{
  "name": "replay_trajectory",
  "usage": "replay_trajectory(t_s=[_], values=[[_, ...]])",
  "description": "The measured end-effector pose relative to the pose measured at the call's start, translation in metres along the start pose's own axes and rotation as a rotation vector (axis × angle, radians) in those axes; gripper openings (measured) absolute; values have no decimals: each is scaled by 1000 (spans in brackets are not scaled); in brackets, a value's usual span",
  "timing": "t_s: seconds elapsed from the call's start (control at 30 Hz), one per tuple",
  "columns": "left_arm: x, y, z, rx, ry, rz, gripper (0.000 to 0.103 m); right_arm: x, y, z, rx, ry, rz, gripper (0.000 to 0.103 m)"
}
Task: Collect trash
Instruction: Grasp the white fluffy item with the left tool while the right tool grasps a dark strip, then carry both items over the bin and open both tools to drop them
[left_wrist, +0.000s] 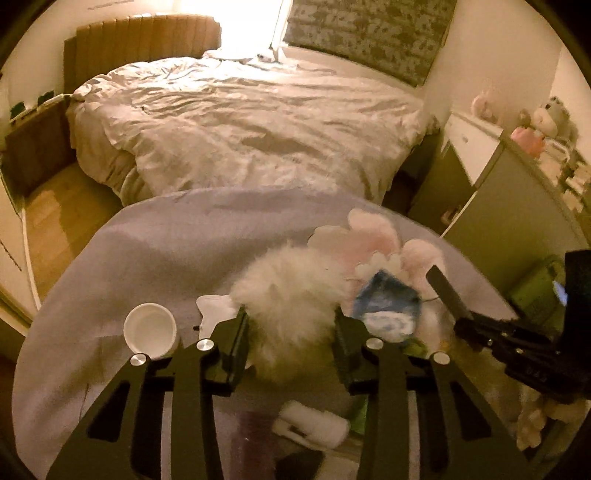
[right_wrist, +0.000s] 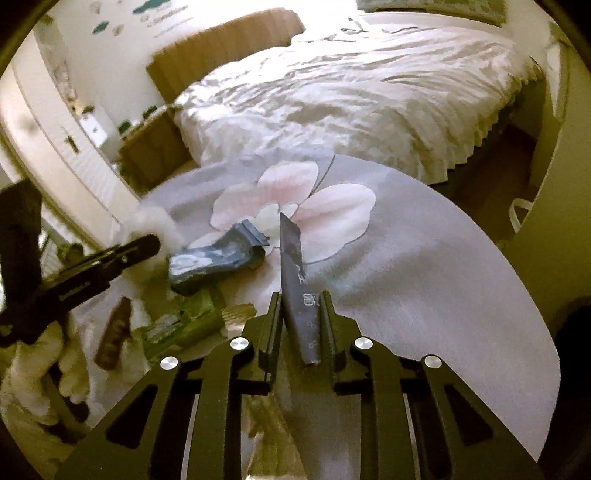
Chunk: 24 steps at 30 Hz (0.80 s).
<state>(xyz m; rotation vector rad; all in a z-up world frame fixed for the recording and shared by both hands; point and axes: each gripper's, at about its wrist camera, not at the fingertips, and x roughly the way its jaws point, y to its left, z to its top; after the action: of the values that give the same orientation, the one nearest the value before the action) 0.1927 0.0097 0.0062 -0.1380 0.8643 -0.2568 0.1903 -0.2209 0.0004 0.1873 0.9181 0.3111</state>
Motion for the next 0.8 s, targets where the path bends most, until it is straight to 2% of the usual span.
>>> replay_trajectory(t_s=[0.17,0.33,0.57,0.73,0.8], values=[[-27,-27,-1,22,-49,-45,38,-48,-14,-11,75,-89,46,21],[-57,-83,-5,87,-94,-122,38,-102,-36,-25,142,-181,70,21],[-76,-169,-17,195,-123,-230,38,-177,-83,-54,221,-299,20,21],[-70,-232,-31,275,-111,-304,38,-215,-125,-79,295,-353,-30,21],[-66,-246,-35,282,-102,-334,38,-230,-145,-92,335,-371,-53,21]])
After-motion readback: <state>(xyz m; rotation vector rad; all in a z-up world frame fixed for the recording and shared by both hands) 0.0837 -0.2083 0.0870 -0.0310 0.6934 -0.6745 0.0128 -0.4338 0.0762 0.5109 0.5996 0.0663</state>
